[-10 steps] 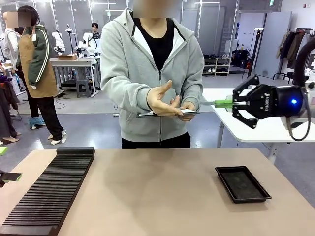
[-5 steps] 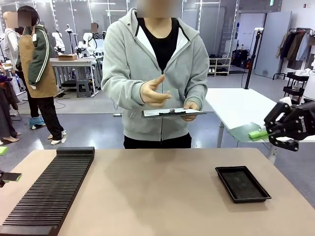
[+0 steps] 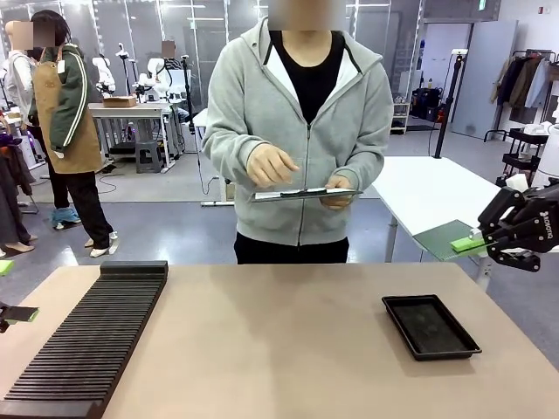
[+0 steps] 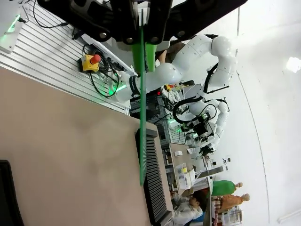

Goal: Inspect the PCB.
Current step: Place the Blank PCB in the ESD tray.

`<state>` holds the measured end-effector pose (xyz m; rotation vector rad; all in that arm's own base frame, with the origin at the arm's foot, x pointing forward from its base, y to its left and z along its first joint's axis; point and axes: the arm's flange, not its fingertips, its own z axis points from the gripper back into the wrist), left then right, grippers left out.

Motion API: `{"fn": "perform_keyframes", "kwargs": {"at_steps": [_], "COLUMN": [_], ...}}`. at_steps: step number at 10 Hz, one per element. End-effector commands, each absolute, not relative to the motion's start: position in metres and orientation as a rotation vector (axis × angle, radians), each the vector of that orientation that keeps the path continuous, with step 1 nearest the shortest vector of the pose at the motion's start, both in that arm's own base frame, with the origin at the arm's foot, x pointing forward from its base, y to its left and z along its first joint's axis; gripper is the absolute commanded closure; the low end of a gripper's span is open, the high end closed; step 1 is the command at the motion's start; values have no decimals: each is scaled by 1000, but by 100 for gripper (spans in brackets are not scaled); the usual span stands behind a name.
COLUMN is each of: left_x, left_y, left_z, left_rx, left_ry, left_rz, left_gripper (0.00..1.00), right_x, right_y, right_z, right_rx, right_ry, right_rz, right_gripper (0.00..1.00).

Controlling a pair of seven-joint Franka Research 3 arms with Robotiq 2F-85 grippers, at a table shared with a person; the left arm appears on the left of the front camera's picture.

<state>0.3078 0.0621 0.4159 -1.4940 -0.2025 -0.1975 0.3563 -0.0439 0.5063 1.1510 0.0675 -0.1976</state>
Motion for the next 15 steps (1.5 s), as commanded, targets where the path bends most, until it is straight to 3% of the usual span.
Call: {"fn": "perform_keyframes", "kwargs": {"at_steps": [1,3,5,8,15], "left_x": [310,310,310,310,310], "left_y": [61,61,61,61,61], "left_z": [419,419,419,419,419], "left_rx": [-1495,-1495,-1495,-1495,-1495], "left_ry": [-207,-207,-207,-207,-207], "left_rz": [-205,-205,-205,-205,-205], "left_gripper": [0,0,0,0,0], "right_x": [359,357,383,436,485], "right_y": [-44,-44,-32,-31,-34], "right_z": [504,505,487,450,370], "right_rx": [1142,1151,900,736,514], "right_ry": [61,68,23,11,-152], "right_rz": [-205,-200,-145,-114,-119], "right_gripper": [97,97,97,97,97]}}
